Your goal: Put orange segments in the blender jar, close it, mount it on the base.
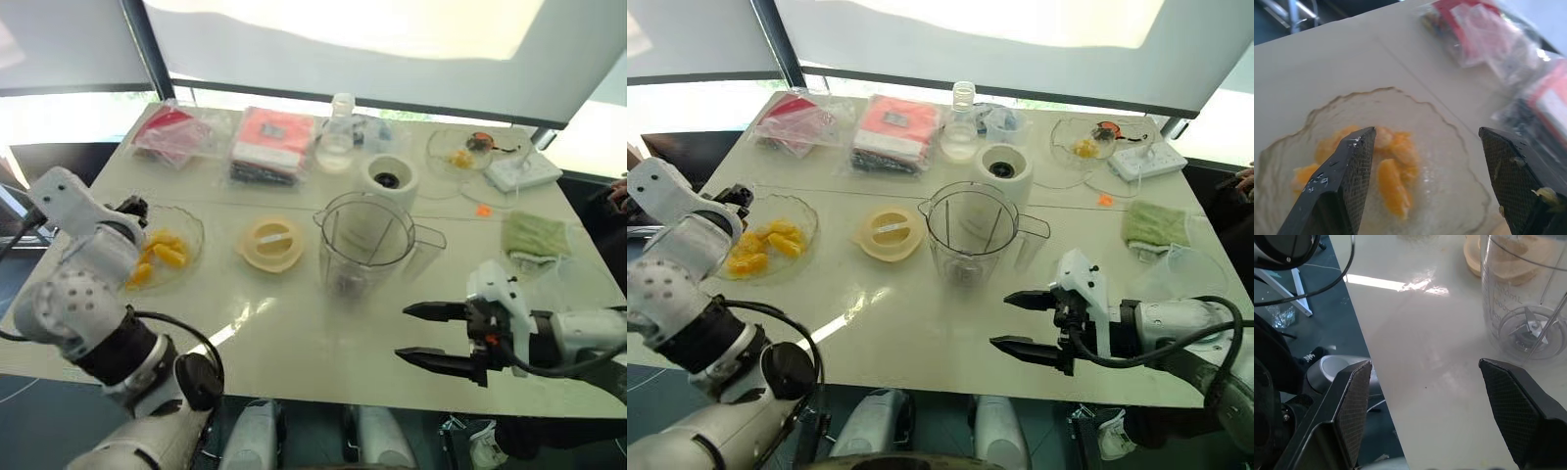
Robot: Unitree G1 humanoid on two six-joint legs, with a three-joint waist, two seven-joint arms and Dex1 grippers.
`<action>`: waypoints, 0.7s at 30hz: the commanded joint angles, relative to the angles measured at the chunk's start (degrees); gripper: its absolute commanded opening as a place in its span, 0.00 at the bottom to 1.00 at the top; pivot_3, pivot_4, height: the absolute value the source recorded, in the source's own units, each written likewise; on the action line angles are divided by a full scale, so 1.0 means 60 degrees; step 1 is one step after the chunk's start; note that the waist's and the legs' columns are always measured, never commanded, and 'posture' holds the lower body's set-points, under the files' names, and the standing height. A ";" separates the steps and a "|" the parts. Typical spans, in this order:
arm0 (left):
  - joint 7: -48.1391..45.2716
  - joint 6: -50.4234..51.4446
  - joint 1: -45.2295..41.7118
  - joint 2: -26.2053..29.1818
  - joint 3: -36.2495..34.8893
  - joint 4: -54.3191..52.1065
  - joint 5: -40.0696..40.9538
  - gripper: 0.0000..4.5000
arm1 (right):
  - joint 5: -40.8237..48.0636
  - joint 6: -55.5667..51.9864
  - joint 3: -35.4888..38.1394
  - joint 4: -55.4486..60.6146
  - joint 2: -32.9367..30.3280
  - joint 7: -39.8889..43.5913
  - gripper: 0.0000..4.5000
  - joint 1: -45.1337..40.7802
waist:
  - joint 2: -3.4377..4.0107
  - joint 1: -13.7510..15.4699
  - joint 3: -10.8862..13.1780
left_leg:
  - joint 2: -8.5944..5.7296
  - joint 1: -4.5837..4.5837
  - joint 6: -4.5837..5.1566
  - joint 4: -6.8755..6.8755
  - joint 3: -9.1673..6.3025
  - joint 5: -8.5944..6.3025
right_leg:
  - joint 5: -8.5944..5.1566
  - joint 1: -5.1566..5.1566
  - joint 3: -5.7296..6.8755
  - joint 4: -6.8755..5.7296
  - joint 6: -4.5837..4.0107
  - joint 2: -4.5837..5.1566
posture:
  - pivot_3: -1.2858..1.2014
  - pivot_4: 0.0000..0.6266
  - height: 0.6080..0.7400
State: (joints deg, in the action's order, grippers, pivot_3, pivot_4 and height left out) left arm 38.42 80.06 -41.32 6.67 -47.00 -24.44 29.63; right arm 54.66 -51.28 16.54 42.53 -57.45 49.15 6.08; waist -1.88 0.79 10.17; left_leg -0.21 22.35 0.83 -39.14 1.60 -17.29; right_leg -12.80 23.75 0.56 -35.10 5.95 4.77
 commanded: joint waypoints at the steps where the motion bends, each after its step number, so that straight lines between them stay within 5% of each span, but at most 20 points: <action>1: 0.0073 0.0094 -0.0177 0.0457 -0.0055 0.0790 -0.0901 0.77 | 0.0563 -0.0178 0.0423 0.0324 -0.0224 -0.0027 0.82 -0.0142 | 0.0000 0.0014 0.0000 | 0.0001 0.0004 -0.0001 0.0002 -0.0001 0.0001 | 0.0002 0.0004 0.0003 -0.0001 0.0003 0.0000 | 0.52 0.24 1.00; 11: -0.0817 -0.0480 -0.0481 0.0970 0.0559 0.3148 -0.2106 0.77 | 0.0816 -0.0426 0.1508 0.0146 -0.0120 -0.0570 0.82 0.0278 | -0.0003 0.0151 0.0000 | -0.0012 0.0014 -0.0026 -0.0002 0.0005 0.0009 | -0.0004 0.0015 0.0007 0.0002 -0.0023 0.0056 | 0.52 0.24 1.00; 21: -0.1318 -0.1906 -0.1602 0.1027 0.0947 0.5836 -0.2609 0.77 | 0.0607 -0.0228 0.1165 0.0360 0.0377 -0.1374 0.82 0.0396 | -0.0002 0.0254 -0.0001 | -0.0011 0.0045 -0.0035 0.0005 0.0012 0.0009 | 0.0004 0.0059 -0.0001 -0.0003 -0.0027 0.0092 | 0.52 0.24 1.00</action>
State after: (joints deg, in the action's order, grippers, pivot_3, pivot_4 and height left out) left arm 31.16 70.61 -49.21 11.76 -43.26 9.51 14.60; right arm 58.42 -53.97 23.10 43.32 -55.47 41.50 8.52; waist -1.90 2.31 10.16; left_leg -0.28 22.67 0.62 -39.11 1.68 -17.23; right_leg -12.77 24.16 0.55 -35.11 5.79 5.33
